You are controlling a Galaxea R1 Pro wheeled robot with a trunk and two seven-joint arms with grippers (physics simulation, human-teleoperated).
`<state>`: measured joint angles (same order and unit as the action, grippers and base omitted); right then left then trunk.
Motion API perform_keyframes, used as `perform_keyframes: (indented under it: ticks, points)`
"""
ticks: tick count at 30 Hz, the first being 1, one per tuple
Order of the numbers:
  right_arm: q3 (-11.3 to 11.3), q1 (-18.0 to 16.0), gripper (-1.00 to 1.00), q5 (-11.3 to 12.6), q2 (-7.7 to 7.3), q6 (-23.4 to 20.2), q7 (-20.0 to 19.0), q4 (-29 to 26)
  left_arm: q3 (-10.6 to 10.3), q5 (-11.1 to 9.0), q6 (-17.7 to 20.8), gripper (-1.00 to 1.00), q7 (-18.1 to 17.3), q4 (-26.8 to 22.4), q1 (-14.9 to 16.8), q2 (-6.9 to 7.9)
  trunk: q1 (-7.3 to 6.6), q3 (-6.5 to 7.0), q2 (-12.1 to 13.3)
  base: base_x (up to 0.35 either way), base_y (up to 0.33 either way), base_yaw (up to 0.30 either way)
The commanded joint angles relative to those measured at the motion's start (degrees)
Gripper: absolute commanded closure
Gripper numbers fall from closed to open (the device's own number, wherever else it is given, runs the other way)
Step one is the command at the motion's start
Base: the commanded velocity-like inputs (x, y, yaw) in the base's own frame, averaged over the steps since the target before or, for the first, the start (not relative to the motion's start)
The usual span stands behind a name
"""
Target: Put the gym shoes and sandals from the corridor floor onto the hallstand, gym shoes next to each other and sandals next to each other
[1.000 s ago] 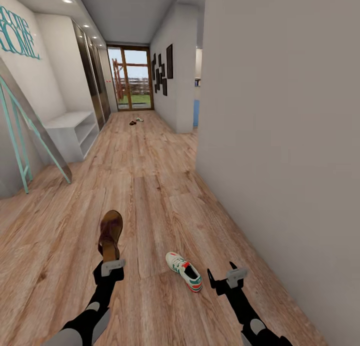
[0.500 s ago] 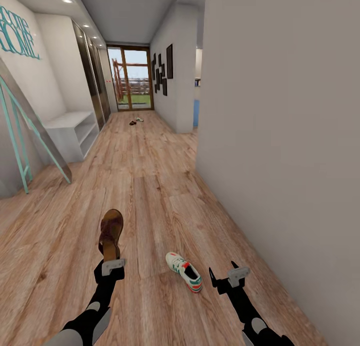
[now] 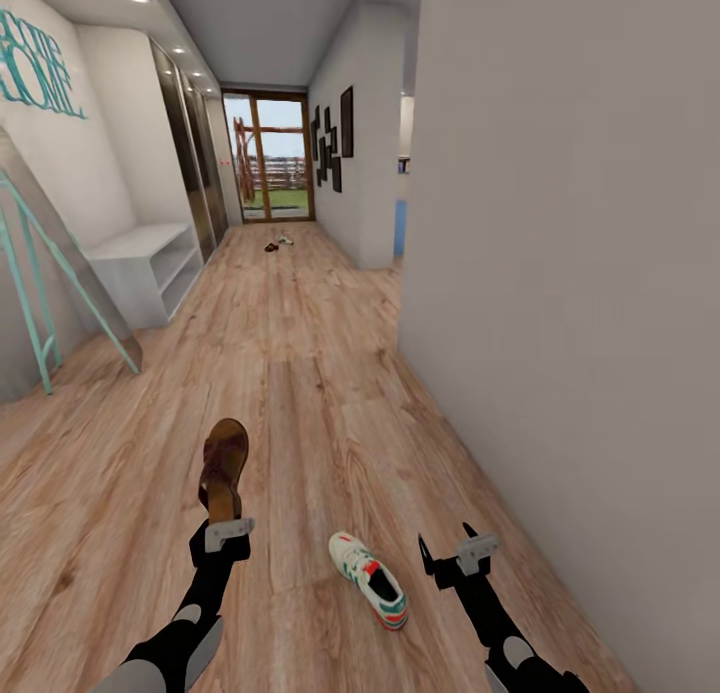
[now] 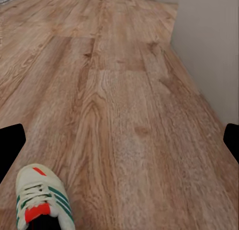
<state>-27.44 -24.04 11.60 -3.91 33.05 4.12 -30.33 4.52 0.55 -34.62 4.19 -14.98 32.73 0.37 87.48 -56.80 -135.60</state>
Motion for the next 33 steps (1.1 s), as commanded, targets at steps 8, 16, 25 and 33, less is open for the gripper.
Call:
perform_keyframes:
  ticks: [8, 16, 25, 33]
  points:
    - [-0.43, -0.04, -1.0, 0.35, -0.13, 0.17, 0.44, 0.01, 0.06, 0.24, -0.29, 1.0, 0.19, 0.04, 0.02, 0.06, 0.02, -0.05, -0.02, 0.263, -0.148, 0.257]
    - [-0.43, -0.04, -1.0, 0.35, -0.14, 0.17, 0.42, 0.01, 0.1, 0.24, -0.4, 1.0, 0.21, -1.44, -0.24, 0.06, 0.02, -0.05, -0.02, 0.074, -0.04, 0.277]
    - [-0.43, -0.04, -1.0, 0.35, -0.14, 0.17, 0.41, 0.01, 0.22, 0.16, -0.27, 1.0, 0.15, -4.33, -0.54, 0.07, 0.02, -0.05, -0.02, 0.006, -0.003, 0.279]
    - [-0.43, -0.04, -1.0, 0.35, -0.14, 0.17, 0.42, 0.01, 0.0, 0.15, -0.19, 1.0, 0.12, -4.53, -0.48, -0.02, 0.02, -0.05, -0.02, 0.0, -0.14, 0.279]
